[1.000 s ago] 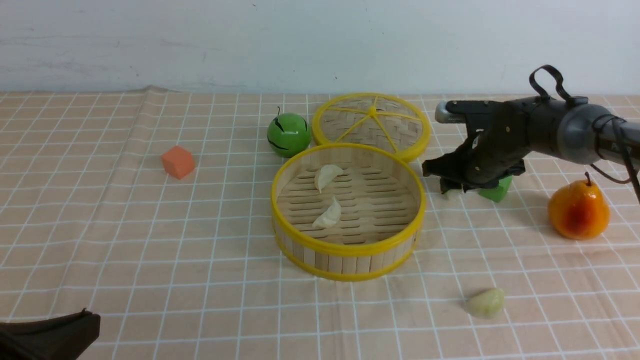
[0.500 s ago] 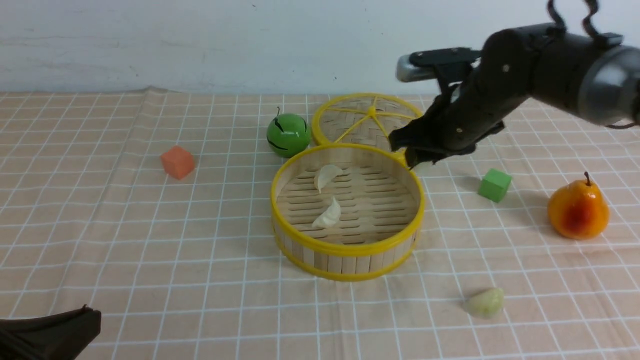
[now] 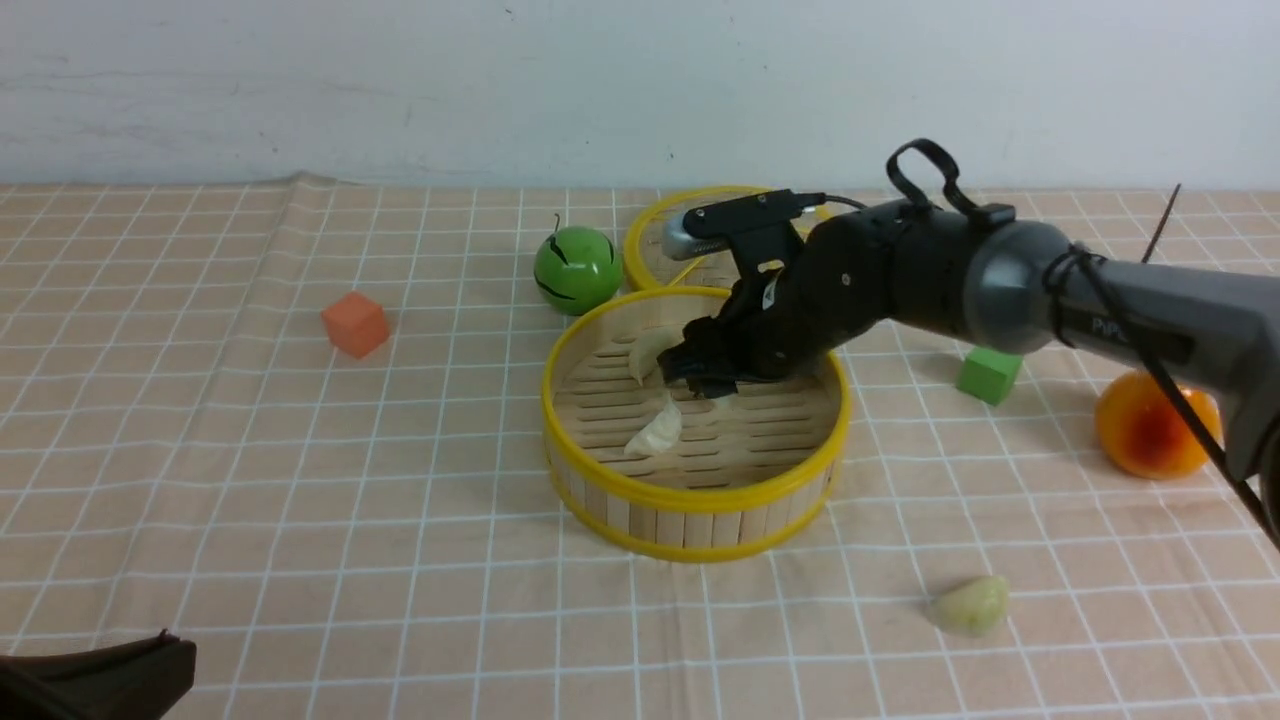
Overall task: Put the dumplings into the steamer on the table with the brown tablecloth.
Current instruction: 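Place the dumpling in the bamboo steamer basket with the right gripper, then reach for and grasp a dumpling lying on the table beside the steamer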
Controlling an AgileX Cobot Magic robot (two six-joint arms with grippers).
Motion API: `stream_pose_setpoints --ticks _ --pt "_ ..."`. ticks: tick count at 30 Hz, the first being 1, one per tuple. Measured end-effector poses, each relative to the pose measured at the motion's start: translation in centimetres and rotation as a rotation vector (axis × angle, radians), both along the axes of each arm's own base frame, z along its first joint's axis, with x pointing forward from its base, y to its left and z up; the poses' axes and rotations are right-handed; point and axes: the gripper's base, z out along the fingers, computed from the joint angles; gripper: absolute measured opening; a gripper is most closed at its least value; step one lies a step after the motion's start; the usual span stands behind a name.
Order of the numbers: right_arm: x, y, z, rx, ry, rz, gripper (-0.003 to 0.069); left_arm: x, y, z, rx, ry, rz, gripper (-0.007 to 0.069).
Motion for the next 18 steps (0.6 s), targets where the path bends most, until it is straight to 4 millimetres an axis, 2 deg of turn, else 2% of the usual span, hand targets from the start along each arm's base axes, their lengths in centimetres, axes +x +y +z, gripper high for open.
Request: stream_pose_setpoints --ticks 2,4,7,8,9,11,12,13,14,15,16,18 --pt "-0.3 -0.1 0.4 -0.009 0.019 0.002 0.0526 0.0 0.0 -0.1 0.005 0.01 0.003 0.0008" --pt "-0.9 -0.4 1.5 -0.033 0.043 0.012 0.0562 0.0 0.1 -0.1 0.007 0.014 0.004 0.0011" --pt "-2.4 -1.4 4.6 -0.1 0.075 0.033 0.0578 -0.1 0.1 -0.1 0.006 0.017 0.005 0.0016" --pt "-3.5 -2.2 6.5 -0.148 0.094 0.041 0.0578 -0.1 0.1 -0.1 0.006 0.017 0.005 0.0017" --pt "-4.1 -2.6 7.5 -0.176 0.102 0.044 0.0578 -0.1 0.1 -0.1 0.006 0.017 0.005 0.0017" --pt "-5.8 -3.8 9.5 -0.234 0.117 0.045 0.0578 0.0 0.0 -0.1 0.002 0.012 0.003 0.0017" --pt "-6.0 -4.0 9.6 -0.239 0.119 0.045 0.0578 0.0 0.0 -0.1 0.001 0.011 0.003 0.0017" --pt "-7.6 -4.9 10.4 -0.263 0.14 0.044 0.0578 0.0 0.0 0.1 -0.008 -0.003 0.0 0.0017" --pt "-7.7 -4.9 10.1 -0.269 0.15 0.045 0.0578 0.0 0.0 0.1 -0.01 -0.005 -0.001 0.0017" --pt "-9.6 -5.8 9.6 -0.286 0.193 0.045 0.0578 0.1 -0.1 0.3 -0.023 -0.025 -0.006 0.0017" --pt "-9.8 -5.9 9.5 -0.287 0.199 0.043 0.0578 0.1 -0.1 0.3 -0.024 -0.027 -0.006 0.0017" --pt "-12.5 -7.2 7.7 -0.279 0.259 0.006 0.0578 0.1 -0.2 0.5 -0.036 -0.047 -0.011 0.0017"
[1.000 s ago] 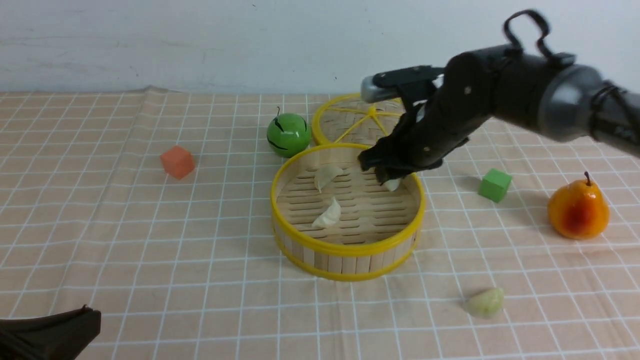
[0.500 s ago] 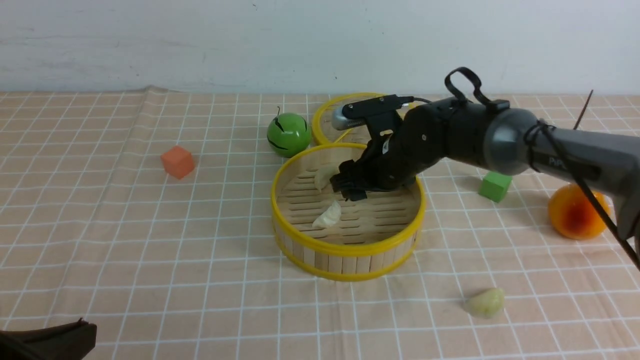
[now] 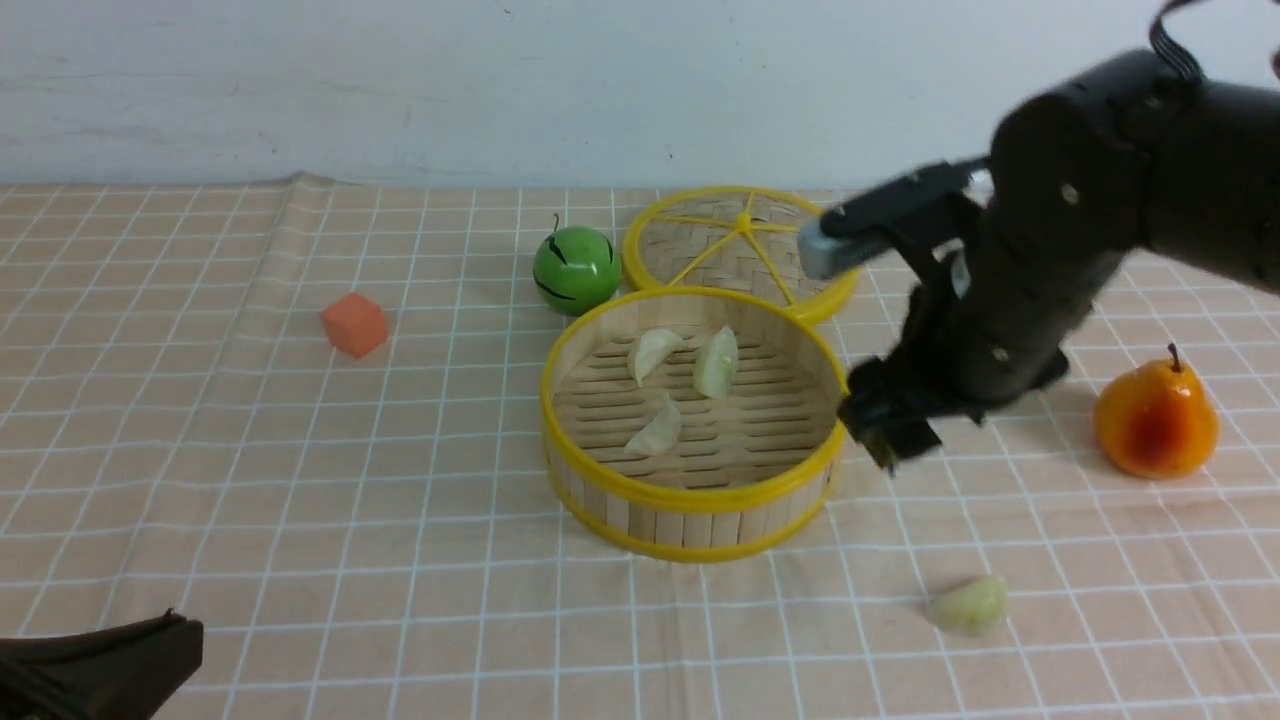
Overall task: Put the dumplings into the steamer on the table with the brown tablecloth.
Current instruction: 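Reach for and grasp a dumpling lying on the table beside the steamer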
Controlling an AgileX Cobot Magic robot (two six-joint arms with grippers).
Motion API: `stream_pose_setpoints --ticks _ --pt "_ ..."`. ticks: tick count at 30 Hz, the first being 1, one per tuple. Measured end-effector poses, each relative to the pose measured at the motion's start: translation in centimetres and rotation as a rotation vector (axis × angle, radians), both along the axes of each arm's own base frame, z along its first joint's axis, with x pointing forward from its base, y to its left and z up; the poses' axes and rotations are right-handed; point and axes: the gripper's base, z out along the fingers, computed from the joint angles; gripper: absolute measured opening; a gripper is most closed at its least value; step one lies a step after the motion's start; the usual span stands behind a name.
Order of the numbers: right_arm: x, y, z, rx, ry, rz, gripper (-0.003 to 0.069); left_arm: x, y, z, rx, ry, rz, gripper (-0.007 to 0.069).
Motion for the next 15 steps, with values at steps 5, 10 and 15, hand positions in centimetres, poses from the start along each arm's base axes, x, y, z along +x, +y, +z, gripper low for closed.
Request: stream_pose_setpoints --ticks 5,10,15 --pt "-4.4 -2.3 -4.7 0.029 -0.026 -0.086 0.0578 0.0 0.0 0.1 -0.004 -0.006 -0.001 0.0017" --pt "-5.2 -3.0 -7.3 0.071 -0.075 -0.181 0.0578 0.0 0.0 0.1 -0.004 -0.006 -0.001 0.0017" --pt "-4.0 -3.0 -8.8 0.079 -0.148 -0.258 0.0578 0.0 0.0 -0.1 0.005 0.009 0.002 0.0017"
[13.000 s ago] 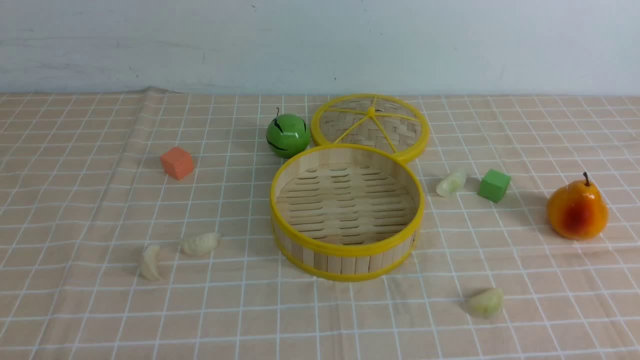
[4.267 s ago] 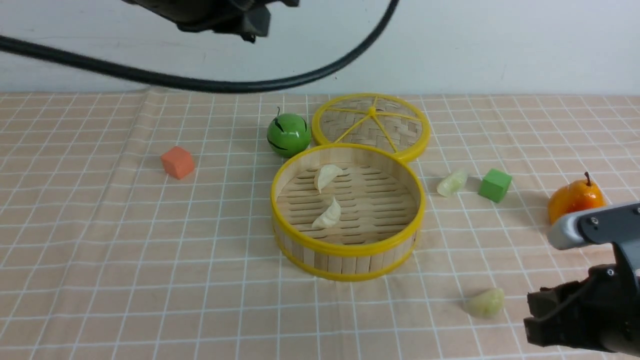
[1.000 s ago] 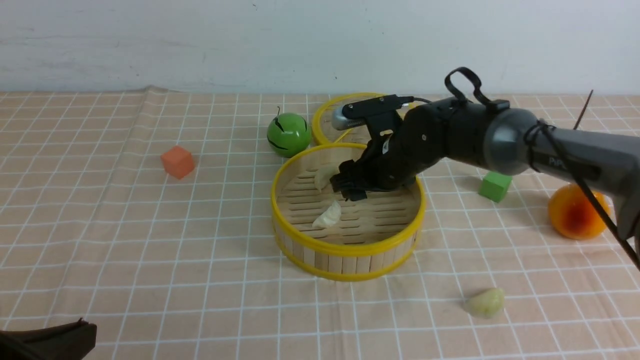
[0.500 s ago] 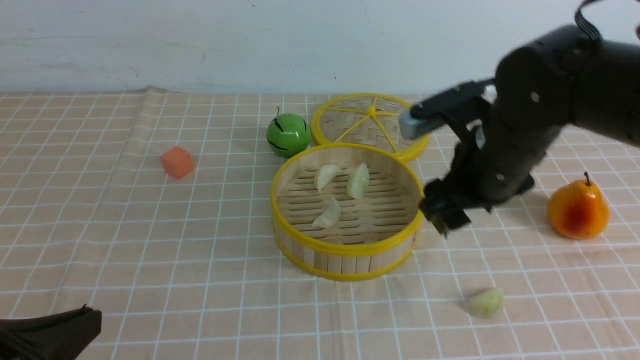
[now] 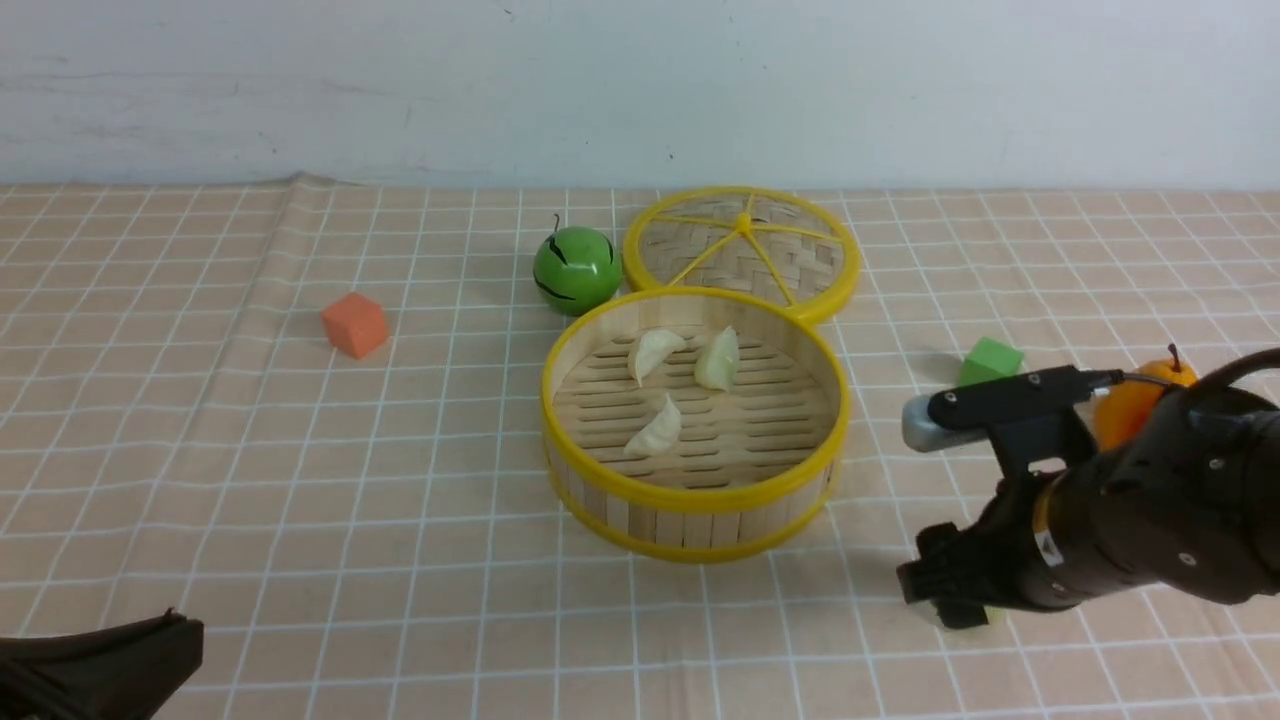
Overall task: Put the dumplings into the steamer on the table with the brown tablecloth.
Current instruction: 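Reach for and grasp a dumpling lying on the table beside the steamer, then place the dumpling in the bamboo steamer basket with the right gripper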
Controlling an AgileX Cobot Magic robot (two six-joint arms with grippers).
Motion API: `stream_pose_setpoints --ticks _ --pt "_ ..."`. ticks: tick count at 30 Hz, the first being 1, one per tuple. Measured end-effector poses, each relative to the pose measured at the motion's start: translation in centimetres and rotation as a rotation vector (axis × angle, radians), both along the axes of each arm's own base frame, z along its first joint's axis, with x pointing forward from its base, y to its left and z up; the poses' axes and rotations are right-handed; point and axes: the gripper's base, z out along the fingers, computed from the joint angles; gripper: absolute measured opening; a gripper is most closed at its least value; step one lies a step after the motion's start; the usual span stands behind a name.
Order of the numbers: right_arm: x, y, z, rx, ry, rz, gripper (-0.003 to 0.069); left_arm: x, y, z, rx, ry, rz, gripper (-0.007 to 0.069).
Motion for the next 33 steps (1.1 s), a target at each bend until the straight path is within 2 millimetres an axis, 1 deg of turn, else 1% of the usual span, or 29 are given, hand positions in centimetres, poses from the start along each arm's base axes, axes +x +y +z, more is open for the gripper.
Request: stream_pose_setpoints --ticks 1,2,3,5,8,11,12,13,14,15,16,17,18,19,24,28,30,33 --pt "0.2 0.0 -0.4 0.011 0.001 -0.034 0.0578 0.0 0.0 0.0 0.002 0.003 0.001 0.0017" --pt "0.2 0.0 -0.4 0.007 -0.003 -0.027 0.0578 0.0 0.0 0.0 0.002 0.004 0.001 0.0019" --pt "0.6 -0.3 -1.1 0.025 0.002 -0.09 0.0578 0.0 0.0 -0.1 0.007 0.011 0.003 0.002" --pt "1.1 -0.6 -2.1 0.044 0.007 -0.156 0.0575 -0.1 0.1 -0.2 0.014 0.024 0.006 0.0021" --pt "1.4 -0.6 -2.8 0.058 0.013 -0.191 0.0554 -0.1 0.1 -0.3 0.019 0.035 0.008 0.0023" --pt "1.2 -0.1 -2.9 0.071 0.015 -0.185 0.0477 -0.1 0.1 -0.3 0.02 0.036 0.008 0.0029" --pt "1.1 0.2 -2.8 0.078 0.015 -0.18 0.0426 -0.1 0.1 -0.3 0.02 0.036 0.008 0.0029" --pt "1.1 0.3 -2.8 0.08 0.016 -0.18 0.0417 -0.1 0.1 -0.3 0.02 0.036 0.008 0.0029" --pt "0.9 0.6 -2.7 0.085 0.017 -0.174 0.0382 -0.1 0.1 -0.3 0.021 0.035 0.008 0.0029" --pt "0.7 0.9 -2.6 0.093 0.02 -0.168 0.0313 -0.1 0.1 -0.3 0.019 0.033 0.008 0.0029" --pt "0.7 1.1 -2.6 0.096 0.021 -0.164 0.0281 -0.1 0.1 -0.3 0.019 0.032 0.007 0.0029" --pt "0.6 1.2 -2.6 0.098 0.023 -0.159 0.0227 -0.1 0.1 -0.3 0.017 0.03 0.007 0.0029" --pt "0.5 1.4 -2.5 0.103 0.026 -0.152 0.0155 -0.1 0.1 -0.2 0.015 0.026 0.006 0.0031" --pt "0.5 1.4 -2.5 0.105 0.027 -0.155 0.0141 -0.1 0.1 -0.2 0.014 0.023 0.005 0.0031" --pt "0.3 1.3 -2.5 0.095 0.041 -0.164 0.0143 0.0 0.1 -0.2 0.01 0.017 0.004 0.0036" --pt "0.1 1.2 -2.0 0.076 0.047 -0.131 0.0143 0.0 0.0 0.0 0.002 0.003 0.001 0.0038" --pt "-0.2 1.1 -1.3 0.076 0.047 -0.114 0.0143 0.0 0.0 0.0 -0.001 -0.002 0.0 0.0038" --pt "-0.7 1.1 0.3 0.092 0.024 -0.076 0.0143 0.0 0.0 0.1 -0.004 -0.007 -0.002 0.0038"
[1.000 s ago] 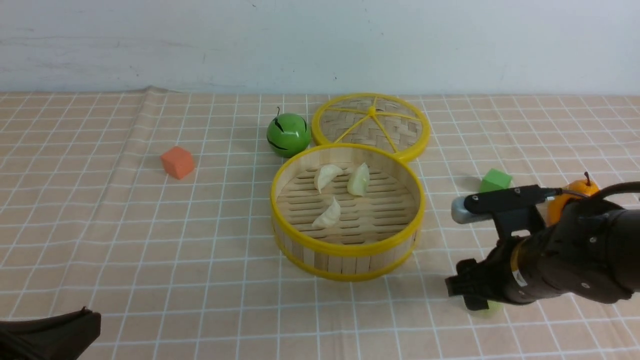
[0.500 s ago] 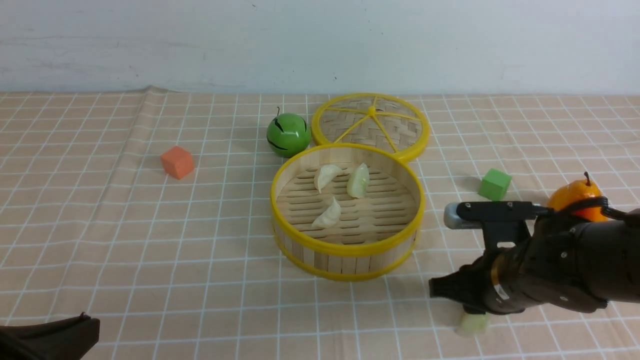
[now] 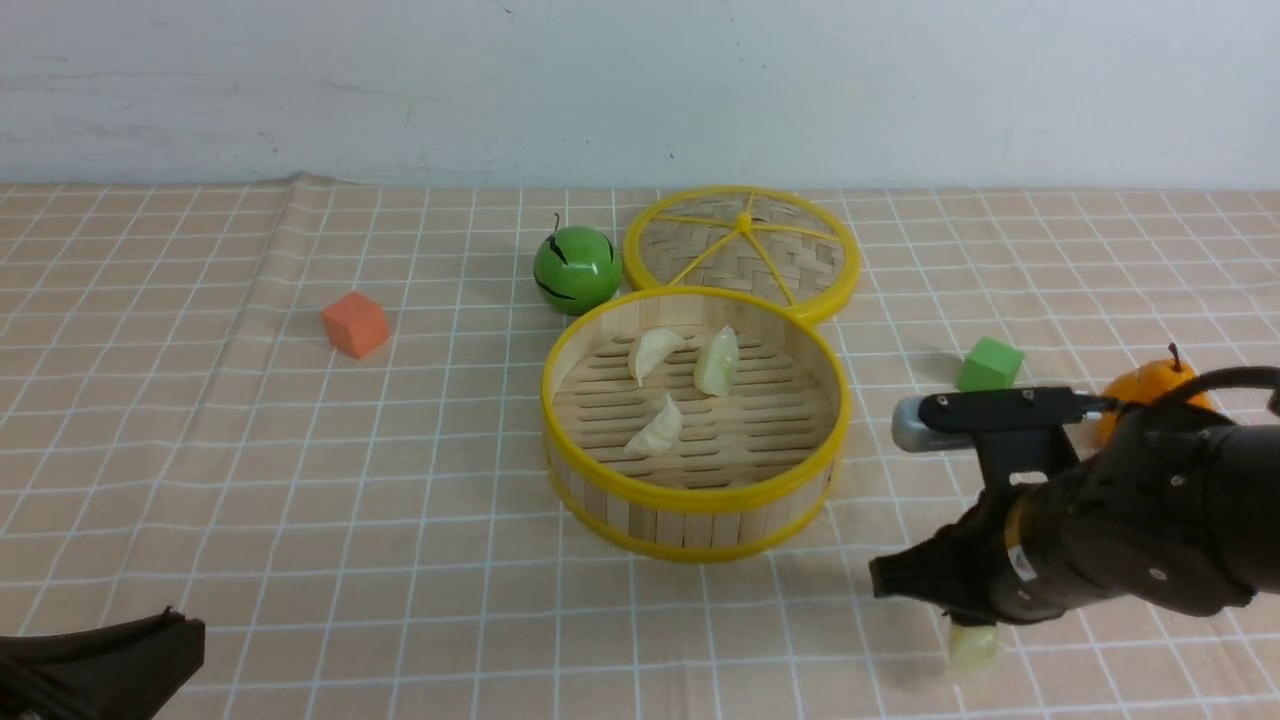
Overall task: Put the dumplings into the steamer on the table with the brown tablecloth.
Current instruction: 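Place the dumpling in the bamboo steamer basket with the right gripper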
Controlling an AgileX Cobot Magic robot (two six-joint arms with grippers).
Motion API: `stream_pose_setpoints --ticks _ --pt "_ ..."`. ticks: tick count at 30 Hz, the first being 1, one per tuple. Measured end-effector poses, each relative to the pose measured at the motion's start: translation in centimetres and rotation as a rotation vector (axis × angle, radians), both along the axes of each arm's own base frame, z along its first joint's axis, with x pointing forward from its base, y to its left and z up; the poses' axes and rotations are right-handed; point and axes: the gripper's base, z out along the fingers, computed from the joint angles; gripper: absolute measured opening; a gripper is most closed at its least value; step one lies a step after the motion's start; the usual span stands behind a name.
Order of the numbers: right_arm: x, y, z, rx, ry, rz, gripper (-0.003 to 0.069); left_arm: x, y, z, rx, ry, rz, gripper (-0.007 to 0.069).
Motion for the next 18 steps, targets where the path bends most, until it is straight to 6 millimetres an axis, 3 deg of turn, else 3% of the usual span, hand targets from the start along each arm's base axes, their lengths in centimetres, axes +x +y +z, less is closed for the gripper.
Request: stream_pose_setpoints --ticks 3,12,18 --pt "-0.5 -0.1 1.5 0.008 -0.033 0.042 0.0143 0.0 0.0 0.0 -0.002 -0.003 -0.001 0.0038" --pt "-0.2 0.2 2.9 0.015 -0.057 0.065 0.0143 0.0 0.0 0.0 -0.002 -0.004 -0.001 0.0047" --pt "4.0 2.7 9.1 0.084 -0.24 0.131 0.0142 0.0 0.0 0.1 -0.004 -0.007 -0.002 0.0052"
